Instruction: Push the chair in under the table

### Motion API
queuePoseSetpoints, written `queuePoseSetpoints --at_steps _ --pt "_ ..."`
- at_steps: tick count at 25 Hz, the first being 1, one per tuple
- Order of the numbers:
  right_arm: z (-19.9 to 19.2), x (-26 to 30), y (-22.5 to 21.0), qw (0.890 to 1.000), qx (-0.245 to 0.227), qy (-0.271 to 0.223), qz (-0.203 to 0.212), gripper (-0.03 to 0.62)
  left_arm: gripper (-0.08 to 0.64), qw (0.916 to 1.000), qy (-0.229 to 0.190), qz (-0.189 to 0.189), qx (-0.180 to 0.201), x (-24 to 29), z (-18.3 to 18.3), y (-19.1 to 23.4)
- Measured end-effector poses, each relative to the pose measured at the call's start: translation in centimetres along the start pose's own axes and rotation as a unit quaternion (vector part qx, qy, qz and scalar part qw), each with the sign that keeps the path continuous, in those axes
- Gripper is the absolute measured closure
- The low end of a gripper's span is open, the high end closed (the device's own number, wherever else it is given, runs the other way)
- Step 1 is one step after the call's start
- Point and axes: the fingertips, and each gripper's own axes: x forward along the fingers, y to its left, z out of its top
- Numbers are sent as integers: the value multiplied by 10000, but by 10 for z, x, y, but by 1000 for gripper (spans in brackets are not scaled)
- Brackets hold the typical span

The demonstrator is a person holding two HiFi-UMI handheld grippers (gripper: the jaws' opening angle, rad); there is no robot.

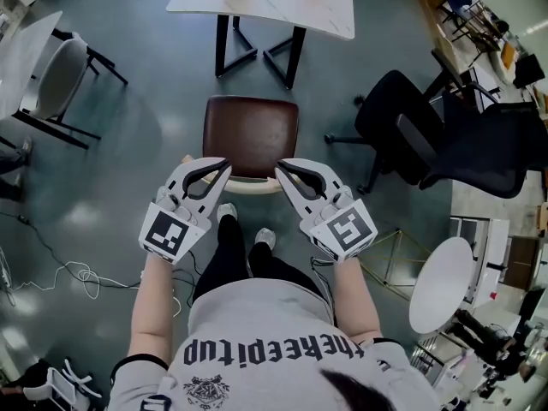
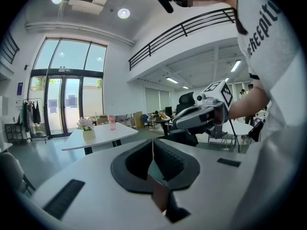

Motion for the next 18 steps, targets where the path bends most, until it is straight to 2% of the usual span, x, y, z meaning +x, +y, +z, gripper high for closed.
queuePoseSetpoints --at_steps 4,9,12,15,18 --pt "-16 15 -6 9995 45 311 -27 576 540 9992 202 -291 195 11 -20 9" --pt "-42 32 -8 9974 60 723 43 531 540 9940 663 -727 480 22 -54 12" --pt "-64 42 -4 9943 41 1051 168 514 532 9881 994 -996 620 26 -81 11" --pt "-85 48 2 9901 -47 1370 306 508 462 9801 1307 -1286 757 28 -104 5" --pt "-106 57 9 9845 -138 1684 474 508 451 9713 1602 -1502 911 28 -126 3"
